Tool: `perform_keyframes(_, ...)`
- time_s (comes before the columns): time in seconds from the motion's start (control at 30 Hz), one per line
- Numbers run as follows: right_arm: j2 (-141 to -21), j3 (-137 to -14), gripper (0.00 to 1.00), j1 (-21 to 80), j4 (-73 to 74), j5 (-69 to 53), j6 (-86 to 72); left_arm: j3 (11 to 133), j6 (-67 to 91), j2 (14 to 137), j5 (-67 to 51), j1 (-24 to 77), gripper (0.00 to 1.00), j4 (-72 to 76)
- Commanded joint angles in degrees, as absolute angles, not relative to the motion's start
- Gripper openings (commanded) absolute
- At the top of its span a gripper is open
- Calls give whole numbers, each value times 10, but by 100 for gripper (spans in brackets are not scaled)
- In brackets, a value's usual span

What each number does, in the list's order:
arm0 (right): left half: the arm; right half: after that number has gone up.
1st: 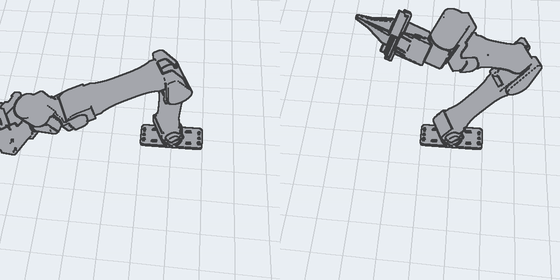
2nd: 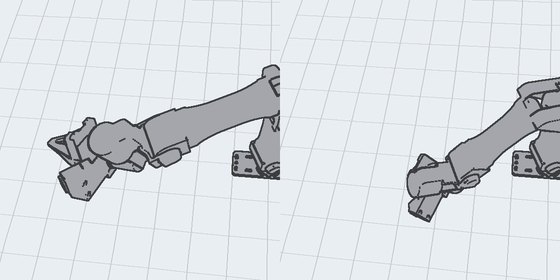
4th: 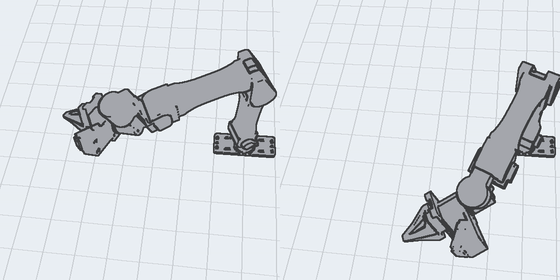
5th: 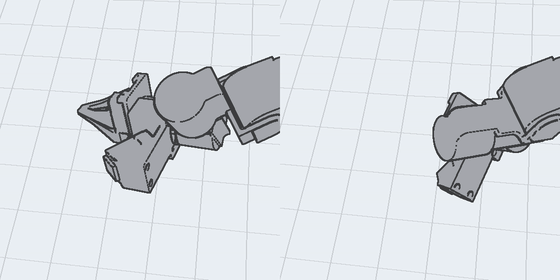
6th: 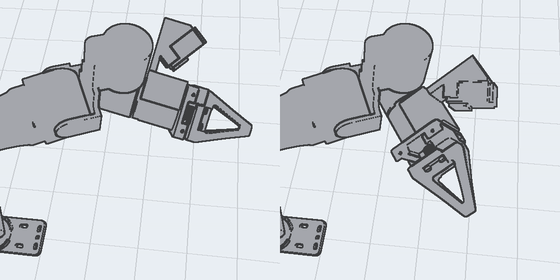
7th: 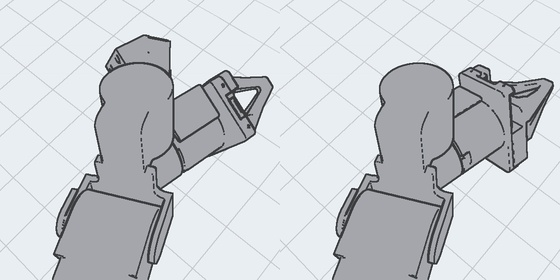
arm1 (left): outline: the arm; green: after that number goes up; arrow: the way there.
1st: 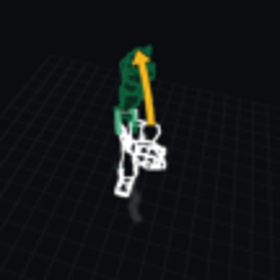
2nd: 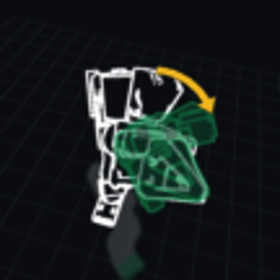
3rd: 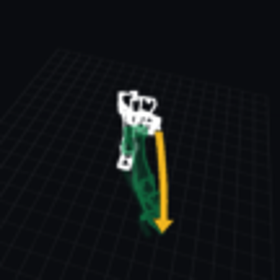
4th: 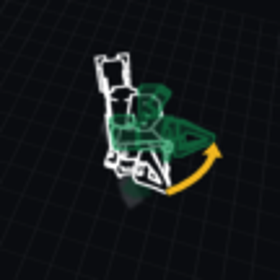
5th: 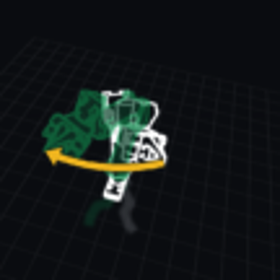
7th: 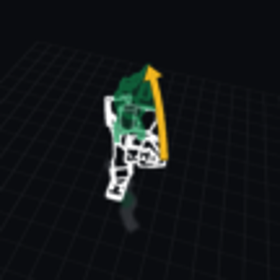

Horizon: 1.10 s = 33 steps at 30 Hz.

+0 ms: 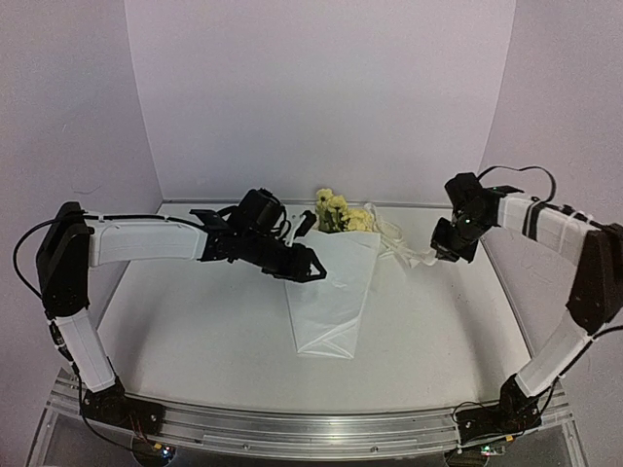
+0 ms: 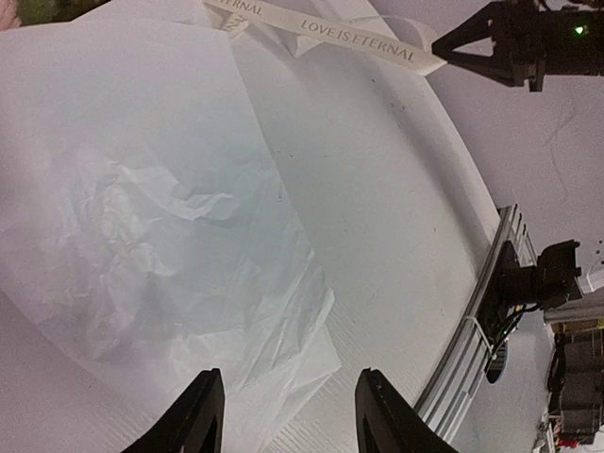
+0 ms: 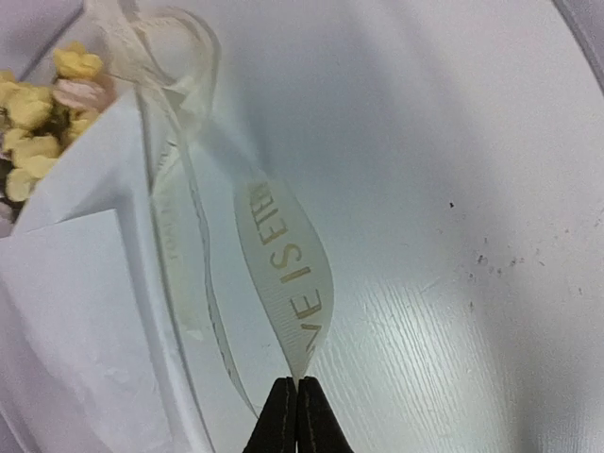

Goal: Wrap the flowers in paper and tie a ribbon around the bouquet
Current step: Pass from the right arm to the left

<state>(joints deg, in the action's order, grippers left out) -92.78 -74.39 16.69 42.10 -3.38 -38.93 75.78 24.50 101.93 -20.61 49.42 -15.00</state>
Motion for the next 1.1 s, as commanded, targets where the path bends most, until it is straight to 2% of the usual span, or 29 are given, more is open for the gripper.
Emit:
perform_keyframes(0.0, -773, -714, 0, 178, 454, -35, -364, 815, 152, 1012, -136, 531, 56, -103)
perform_keyframes(0.13, -684, -731, 0, 214, 501, -53, -343, 837, 96, 1013, -106, 549, 65, -52)
perform_keyframes(0.27, -634, -759, 0, 230, 512, -94, -375, 857, 58, 1019, -144, 555, 67, -2)
perform_keyframes(0.4, -665, -807, 0, 266, 526, -196, -397, 829, 23, 1009, -159, 569, 68, 54)
perform_keyframes(0.53, -692, -829, 0, 324, 526, -235, -378, 761, -37, 983, -151, 596, 68, 129)
perform_keyframes(0.73, -765, -880, 0, 388, 518, -320, -337, 743, -46, 979, -143, 605, 69, 161)
perform_keyframes(1.07, -833, -933, 0, 409, 518, -336, -338, 694, -66, 951, -205, 615, 67, 197)
